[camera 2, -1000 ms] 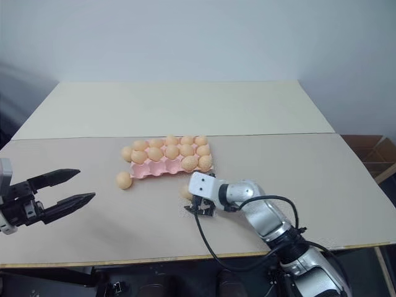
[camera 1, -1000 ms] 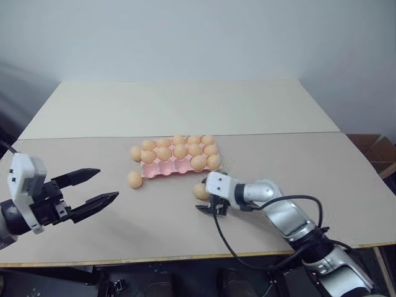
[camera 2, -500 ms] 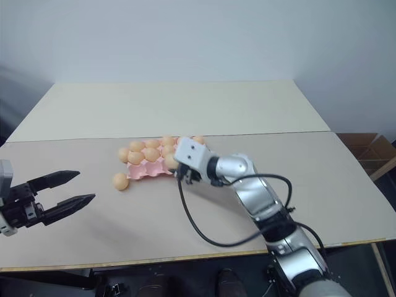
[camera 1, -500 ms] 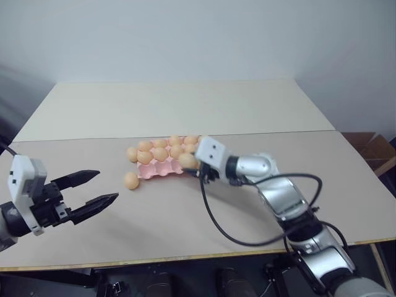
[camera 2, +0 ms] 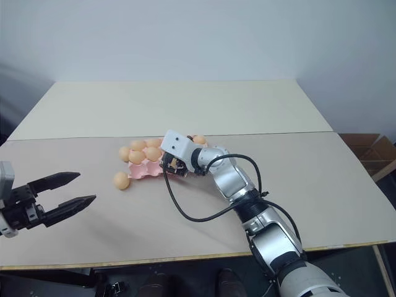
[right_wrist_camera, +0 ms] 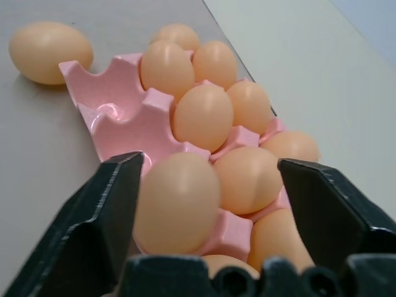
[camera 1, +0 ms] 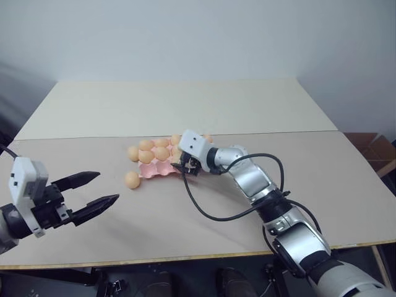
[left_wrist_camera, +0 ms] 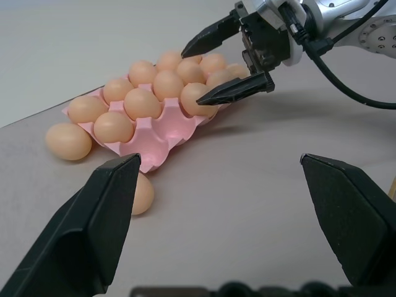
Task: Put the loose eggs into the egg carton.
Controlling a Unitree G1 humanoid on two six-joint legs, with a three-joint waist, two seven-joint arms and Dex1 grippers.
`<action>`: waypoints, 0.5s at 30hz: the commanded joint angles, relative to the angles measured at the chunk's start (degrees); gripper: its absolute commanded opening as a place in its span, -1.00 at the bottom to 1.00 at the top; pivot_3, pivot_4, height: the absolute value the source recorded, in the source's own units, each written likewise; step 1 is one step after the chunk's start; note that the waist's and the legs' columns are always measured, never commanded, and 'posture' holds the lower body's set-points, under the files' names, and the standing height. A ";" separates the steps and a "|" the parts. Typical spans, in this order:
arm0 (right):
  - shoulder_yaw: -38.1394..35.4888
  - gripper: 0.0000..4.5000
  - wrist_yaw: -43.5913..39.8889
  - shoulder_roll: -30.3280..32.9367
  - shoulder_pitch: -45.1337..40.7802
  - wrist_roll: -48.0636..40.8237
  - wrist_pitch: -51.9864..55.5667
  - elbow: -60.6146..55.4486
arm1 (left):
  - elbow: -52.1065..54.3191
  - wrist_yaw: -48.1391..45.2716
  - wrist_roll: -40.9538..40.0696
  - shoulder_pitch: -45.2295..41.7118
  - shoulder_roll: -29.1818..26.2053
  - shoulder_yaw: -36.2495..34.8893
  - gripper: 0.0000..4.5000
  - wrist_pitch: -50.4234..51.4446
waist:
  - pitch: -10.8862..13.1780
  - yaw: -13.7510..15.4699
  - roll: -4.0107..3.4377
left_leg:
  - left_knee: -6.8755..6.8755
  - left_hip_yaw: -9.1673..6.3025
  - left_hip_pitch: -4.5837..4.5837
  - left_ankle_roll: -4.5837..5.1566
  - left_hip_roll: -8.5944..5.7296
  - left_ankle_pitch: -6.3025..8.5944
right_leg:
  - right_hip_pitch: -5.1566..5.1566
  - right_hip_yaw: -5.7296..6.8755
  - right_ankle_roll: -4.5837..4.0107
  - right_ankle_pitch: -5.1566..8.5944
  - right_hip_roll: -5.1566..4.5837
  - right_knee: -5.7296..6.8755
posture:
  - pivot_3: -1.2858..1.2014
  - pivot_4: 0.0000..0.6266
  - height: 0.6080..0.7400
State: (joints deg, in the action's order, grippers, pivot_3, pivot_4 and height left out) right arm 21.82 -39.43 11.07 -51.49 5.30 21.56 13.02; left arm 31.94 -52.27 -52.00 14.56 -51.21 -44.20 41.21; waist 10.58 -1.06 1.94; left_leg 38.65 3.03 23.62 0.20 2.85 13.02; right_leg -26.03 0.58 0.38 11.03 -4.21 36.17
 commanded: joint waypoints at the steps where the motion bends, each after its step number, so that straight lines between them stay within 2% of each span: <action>1: -5.08 0.99 -1.50 2.92 0.74 -3.00 1.20 -8.79 | 0.40 -0.09 -0.37 -0.54 -0.38 -1.58 1.00 -1.08 | 0.00 0.09 0.00 | 0.00 0.00 0.01 0.00 0.00 0.00 | -0.01 0.00 0.00 0.00 0.00 -0.01 | 0.03 -0.52 1.00; 7: -14.47 0.99 -6.70 10.99 8.56 -11.84 1.76 -21.88 | 0.08 -0.74 -0.54 -0.54 -0.90 -1.87 1.00 -0.68 | -0.01 0.35 0.02 | 0.00 -0.01 0.08 0.00 -0.02 0.00 | -0.02 0.03 0.01 0.00 -0.02 -0.06 | 0.03 -0.52 1.00; 11: -24.63 0.99 -15.24 18.50 14.91 -24.09 2.14 -28.42 | 0.41 -1.11 -0.73 0.36 -0.90 -3.01 1.00 -0.40 | -0.01 0.32 0.02 | 0.00 0.01 0.09 0.00 -0.01 0.00 | -0.03 0.02 0.19 0.11 -0.01 -0.07 | 0.03 -0.52 1.00; 15: -30.30 0.99 -23.59 27.75 20.21 -31.79 4.81 -29.21 | 0.96 -1.15 -0.78 1.76 -0.49 -4.32 1.00 -0.27 | -0.02 0.20 0.03 | 0.00 0.03 -0.02 0.00 0.01 0.00 | 0.01 0.00 0.35 0.22 0.01 -0.05 | 0.03 -0.52 1.00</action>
State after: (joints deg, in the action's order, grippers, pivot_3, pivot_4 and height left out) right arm -5.88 -59.70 37.28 -32.11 -22.93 25.63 -14.34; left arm 31.73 -53.23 -52.04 16.05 -51.65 -46.26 41.33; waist 10.56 -0.86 1.97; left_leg 38.65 3.07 23.56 0.21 2.86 13.02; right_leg -25.99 0.58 0.73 11.26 -4.20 36.12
